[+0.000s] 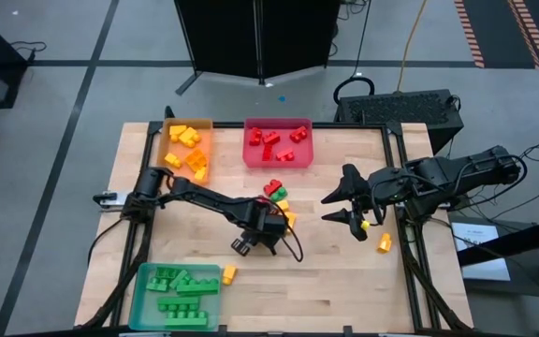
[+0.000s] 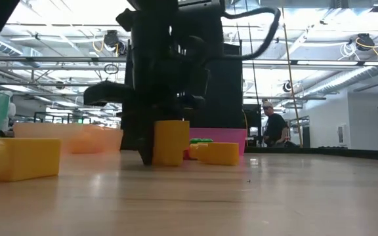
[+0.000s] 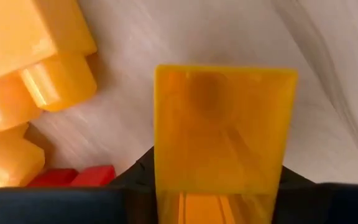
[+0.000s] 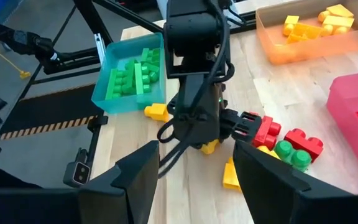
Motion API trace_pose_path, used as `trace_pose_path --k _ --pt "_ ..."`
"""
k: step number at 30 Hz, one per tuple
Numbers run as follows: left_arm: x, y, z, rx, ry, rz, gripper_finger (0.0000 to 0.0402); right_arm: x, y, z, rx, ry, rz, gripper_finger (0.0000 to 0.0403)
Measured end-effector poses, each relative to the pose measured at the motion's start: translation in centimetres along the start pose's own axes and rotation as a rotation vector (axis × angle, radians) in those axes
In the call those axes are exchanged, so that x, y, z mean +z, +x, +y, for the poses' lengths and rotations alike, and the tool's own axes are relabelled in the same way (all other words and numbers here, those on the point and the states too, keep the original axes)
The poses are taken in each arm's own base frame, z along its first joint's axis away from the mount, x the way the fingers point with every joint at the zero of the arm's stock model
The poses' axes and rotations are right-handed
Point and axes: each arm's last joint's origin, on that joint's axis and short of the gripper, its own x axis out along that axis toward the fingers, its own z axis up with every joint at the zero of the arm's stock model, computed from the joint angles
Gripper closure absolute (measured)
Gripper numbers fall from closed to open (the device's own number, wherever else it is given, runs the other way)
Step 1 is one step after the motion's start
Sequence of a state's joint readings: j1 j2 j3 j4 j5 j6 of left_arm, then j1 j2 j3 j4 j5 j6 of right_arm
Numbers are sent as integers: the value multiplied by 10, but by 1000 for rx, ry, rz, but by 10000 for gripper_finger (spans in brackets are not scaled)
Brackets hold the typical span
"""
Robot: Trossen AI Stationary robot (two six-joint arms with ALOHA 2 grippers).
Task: Sort blocks
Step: Put the yellow game piece into the yellow bin
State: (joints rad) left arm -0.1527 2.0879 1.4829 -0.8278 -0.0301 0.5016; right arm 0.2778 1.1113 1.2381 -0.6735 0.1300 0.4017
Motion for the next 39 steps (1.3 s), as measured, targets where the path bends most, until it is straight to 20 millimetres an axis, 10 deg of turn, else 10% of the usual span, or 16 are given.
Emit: trace_pose_path --k 10,19,28,35,39 --pt "-40 -82 41 26 -447 -88 279 0 0 0 -2 23 4 202" --pt "-185 -163 78 283 -975 -103 279 -1 0 0 -4 28 8 202" --pt "-316 -159 63 422 -1476 -27 279 -1 0 -1 -5 25 6 202" --pt "-345 -144 60 401 -1615 32 276 1 0 0 -4 27 -15 202" --pt "-344 -141 57 406 -1620 71 175 1 0 0 -4 30 -15 202"
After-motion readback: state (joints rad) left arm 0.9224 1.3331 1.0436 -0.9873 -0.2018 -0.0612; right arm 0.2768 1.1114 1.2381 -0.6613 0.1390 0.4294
